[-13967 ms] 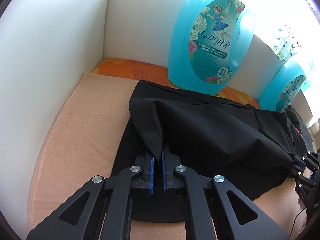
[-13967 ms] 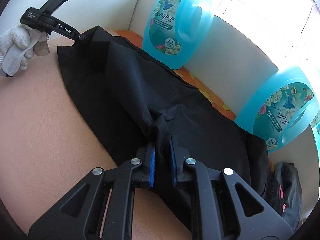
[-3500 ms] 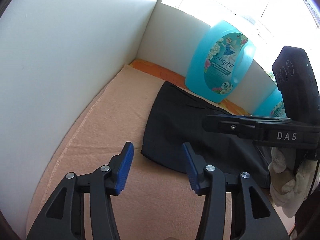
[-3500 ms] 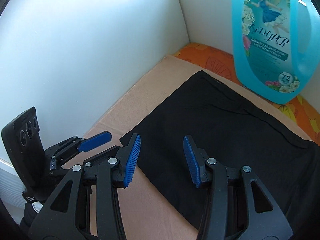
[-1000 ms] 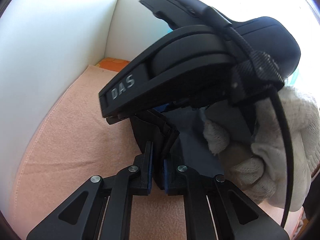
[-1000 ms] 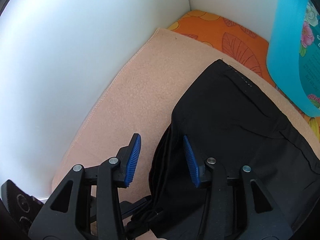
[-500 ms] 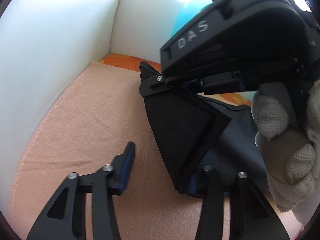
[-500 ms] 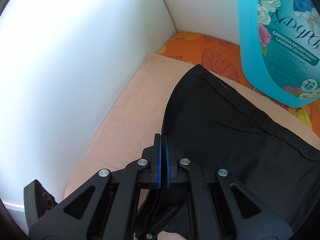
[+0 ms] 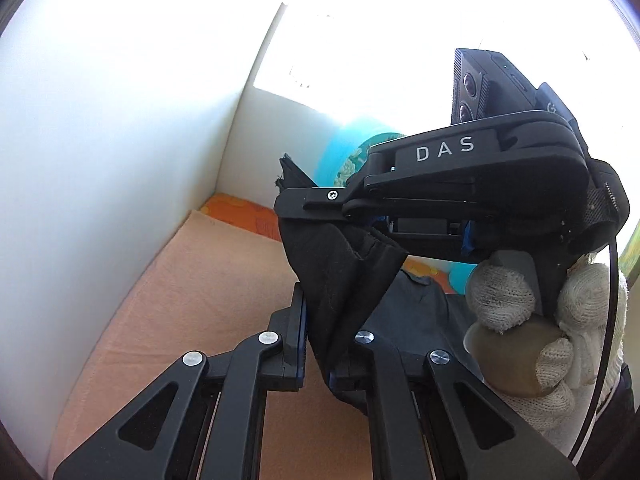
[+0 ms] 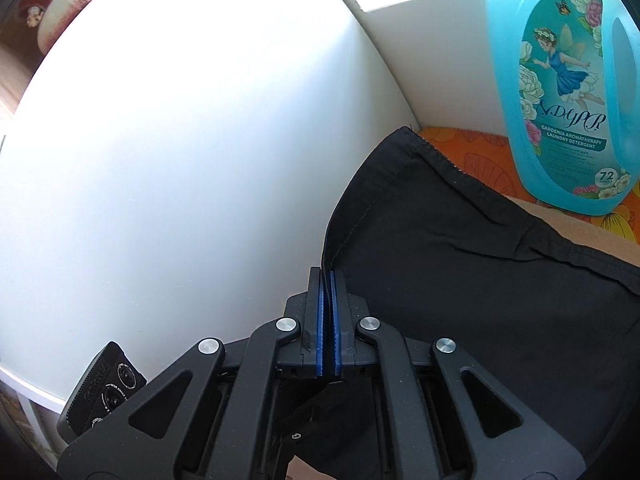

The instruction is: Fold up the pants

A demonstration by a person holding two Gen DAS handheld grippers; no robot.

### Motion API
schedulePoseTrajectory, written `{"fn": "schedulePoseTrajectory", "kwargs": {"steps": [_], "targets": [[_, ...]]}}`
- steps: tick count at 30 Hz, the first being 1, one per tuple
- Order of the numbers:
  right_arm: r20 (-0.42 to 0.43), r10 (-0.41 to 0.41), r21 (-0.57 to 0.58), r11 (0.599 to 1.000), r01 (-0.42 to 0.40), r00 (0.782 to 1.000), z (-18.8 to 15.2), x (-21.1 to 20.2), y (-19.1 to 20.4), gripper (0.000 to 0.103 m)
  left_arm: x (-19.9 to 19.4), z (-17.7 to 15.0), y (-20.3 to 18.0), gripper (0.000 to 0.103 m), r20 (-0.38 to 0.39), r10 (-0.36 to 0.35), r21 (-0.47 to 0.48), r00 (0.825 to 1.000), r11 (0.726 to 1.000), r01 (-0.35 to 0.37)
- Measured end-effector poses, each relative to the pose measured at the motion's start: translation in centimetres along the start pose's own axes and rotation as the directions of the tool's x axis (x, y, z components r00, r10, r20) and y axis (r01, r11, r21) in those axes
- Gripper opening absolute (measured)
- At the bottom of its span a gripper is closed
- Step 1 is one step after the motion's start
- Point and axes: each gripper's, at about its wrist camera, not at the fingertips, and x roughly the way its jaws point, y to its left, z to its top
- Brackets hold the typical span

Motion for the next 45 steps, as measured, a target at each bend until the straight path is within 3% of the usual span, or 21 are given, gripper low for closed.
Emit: {"fn": "schedulePoseTrajectory", "kwargs": {"steps": [10, 14, 18, 25, 31, 39, 45], "targets": [[-0.053, 0.128, -0.080, 0.988, -0.132, 0.990, -2.7, 1.2, 8.4, 0.004, -8.6, -1.5, 1.7, 0.006, 0.074, 0.083, -0.008, 0.994, 0.997, -0.083], [-0.035, 0.157, -0.083, 0.984, -0.159, 0.987, -3.7, -2.3, 7.9, 0.004, -8.7, -1.0, 0.0, 0.006, 0.072, 0.068, 0.019, 0.995, 0.997, -0.070], [0.003, 0.124, -0.093, 0.988, -0.123, 0.992, -3.8, -6.4, 5.4, 0.004, -8.2, -0.9, -3.9, 0.006, 0.056, 0.028, 0.080, 0.998, 0.996, -0.032], [0.074, 0.048, -0.065, 0.997, -0.043, 0.996, -5.1, -14.7, -1.0, 0.004, -3.6, -1.8, -11.1, 0.006, 0.000, -0.072, 0.152, 0.997, 0.986, 0.071], [0.136, -0.041, -0.003, 0.999, 0.042, 0.990, -7.3, -23.0, -8.3, 0.004, 1.5, -1.5, -18.1, 0.006, -0.077, -0.167, 0.205, 0.983, 0.962, 0.179], [0.176, -0.162, 0.153, 0.979, 0.136, 0.971, -10.7, -28.7, -23.3, 0.004, 8.8, -5.3, -28.0, 0.006, -0.240, -0.271, 0.254, 0.932, 0.909, 0.330], [0.141, -0.227, 0.289, 0.940, 0.179, 0.964, -15.0, -31.0, -33.7, 0.004, 14.7, -10.3, -34.1, 0.006, -0.391, -0.268, 0.273, 0.881, 0.880, 0.389]]}}
